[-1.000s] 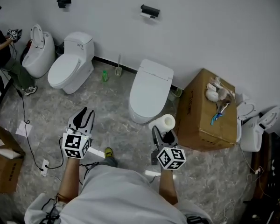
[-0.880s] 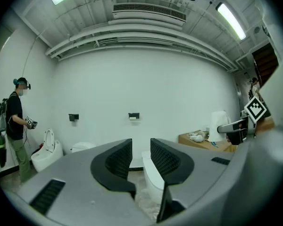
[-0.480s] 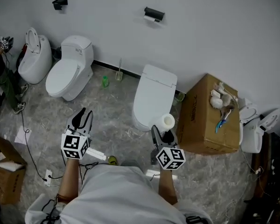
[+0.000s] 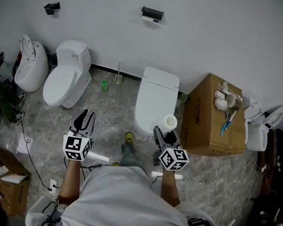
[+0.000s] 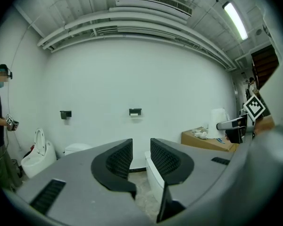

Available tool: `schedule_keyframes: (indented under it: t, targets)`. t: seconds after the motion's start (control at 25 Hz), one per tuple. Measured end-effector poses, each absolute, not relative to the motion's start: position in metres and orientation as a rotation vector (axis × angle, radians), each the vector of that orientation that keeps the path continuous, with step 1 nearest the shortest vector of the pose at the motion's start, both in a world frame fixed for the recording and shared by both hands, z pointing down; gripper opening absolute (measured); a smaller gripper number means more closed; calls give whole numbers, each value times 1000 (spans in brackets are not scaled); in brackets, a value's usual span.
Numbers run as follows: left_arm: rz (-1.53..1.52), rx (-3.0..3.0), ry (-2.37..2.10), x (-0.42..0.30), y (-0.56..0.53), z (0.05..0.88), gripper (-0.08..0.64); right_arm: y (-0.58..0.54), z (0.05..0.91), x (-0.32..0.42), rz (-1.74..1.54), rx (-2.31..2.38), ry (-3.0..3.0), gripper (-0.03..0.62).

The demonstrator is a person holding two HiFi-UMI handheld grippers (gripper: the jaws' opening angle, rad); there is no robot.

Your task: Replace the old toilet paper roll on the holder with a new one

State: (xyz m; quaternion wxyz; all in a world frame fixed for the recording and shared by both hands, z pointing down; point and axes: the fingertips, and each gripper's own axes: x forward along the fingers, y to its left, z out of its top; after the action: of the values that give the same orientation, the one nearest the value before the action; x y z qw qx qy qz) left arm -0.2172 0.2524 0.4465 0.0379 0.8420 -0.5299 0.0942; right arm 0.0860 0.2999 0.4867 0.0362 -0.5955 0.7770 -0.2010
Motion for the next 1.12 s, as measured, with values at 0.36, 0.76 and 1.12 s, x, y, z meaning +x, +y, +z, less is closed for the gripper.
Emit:
schedule_keyframes:
  t: [0.36, 0.76, 1.12]
  targets:
    - [305, 2591, -1611, -207, 166, 453, 118, 211, 491, 94, -608, -1828, 2366, 279]
    - [318, 2577, -1632, -183, 41, 448, 118, 83, 492, 120, -635, -1815, 2362, 279]
    - [395, 2609, -1571, -126, -76, 447, 118, -34, 494, 162, -668, -1794, 2340, 279]
